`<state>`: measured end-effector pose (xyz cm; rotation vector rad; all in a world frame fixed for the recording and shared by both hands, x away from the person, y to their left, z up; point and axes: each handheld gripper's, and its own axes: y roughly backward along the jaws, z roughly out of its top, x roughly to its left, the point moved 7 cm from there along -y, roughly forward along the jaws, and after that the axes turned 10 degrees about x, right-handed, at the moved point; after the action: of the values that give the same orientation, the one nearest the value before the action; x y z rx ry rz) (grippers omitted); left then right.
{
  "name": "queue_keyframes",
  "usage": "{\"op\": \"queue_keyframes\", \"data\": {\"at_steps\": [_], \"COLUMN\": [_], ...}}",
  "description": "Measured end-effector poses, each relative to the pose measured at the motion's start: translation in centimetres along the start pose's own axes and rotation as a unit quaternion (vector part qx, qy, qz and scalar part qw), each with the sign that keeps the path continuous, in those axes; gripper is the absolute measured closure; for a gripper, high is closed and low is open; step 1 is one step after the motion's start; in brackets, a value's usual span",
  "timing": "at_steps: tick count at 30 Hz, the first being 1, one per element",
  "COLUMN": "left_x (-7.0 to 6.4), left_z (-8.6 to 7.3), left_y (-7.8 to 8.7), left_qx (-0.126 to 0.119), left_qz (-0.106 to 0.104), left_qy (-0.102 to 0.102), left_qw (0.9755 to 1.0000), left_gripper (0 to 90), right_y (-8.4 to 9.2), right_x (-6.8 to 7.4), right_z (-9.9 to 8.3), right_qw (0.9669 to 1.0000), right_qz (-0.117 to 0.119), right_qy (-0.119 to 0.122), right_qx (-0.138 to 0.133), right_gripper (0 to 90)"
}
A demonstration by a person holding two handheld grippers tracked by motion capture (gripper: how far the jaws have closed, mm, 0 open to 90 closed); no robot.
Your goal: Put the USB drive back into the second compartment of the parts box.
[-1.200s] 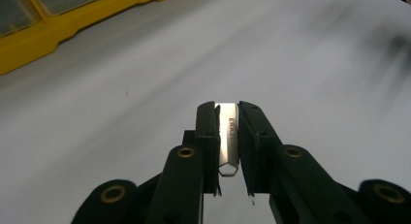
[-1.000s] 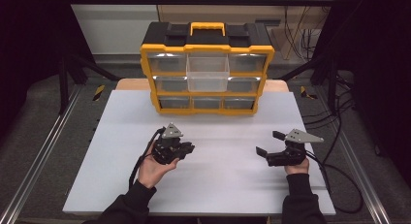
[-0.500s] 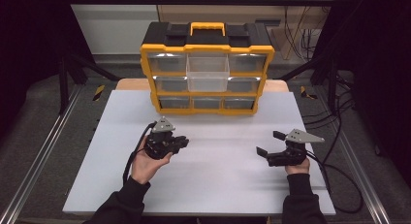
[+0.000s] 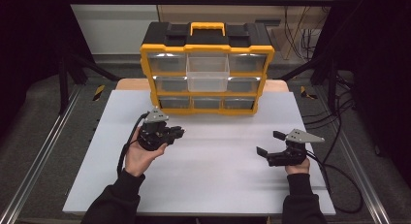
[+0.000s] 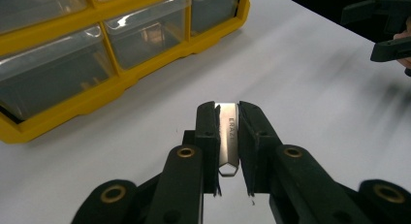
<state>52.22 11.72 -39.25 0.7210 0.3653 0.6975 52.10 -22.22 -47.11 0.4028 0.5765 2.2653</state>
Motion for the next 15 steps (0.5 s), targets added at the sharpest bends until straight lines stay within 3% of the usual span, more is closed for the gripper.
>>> {"op": "queue_keyframes", "data": {"at_steps": [15], "left_x": [0.7], "left_z": [1.8], "left_y": [2.2], "left_qx": [-0.017], "left_qz": [0.008], "left_qy": [-0.004], "left_qw": [0.9998], "left_gripper": [79.2], "right_y": [0.0], "right_x": [0.0], "right_z": [0.0], "right_qw": [1.0], "right_qz": [0.001], "right_qy": [-0.001], "right_qx": [0.001], "right_gripper": [2.7]}}
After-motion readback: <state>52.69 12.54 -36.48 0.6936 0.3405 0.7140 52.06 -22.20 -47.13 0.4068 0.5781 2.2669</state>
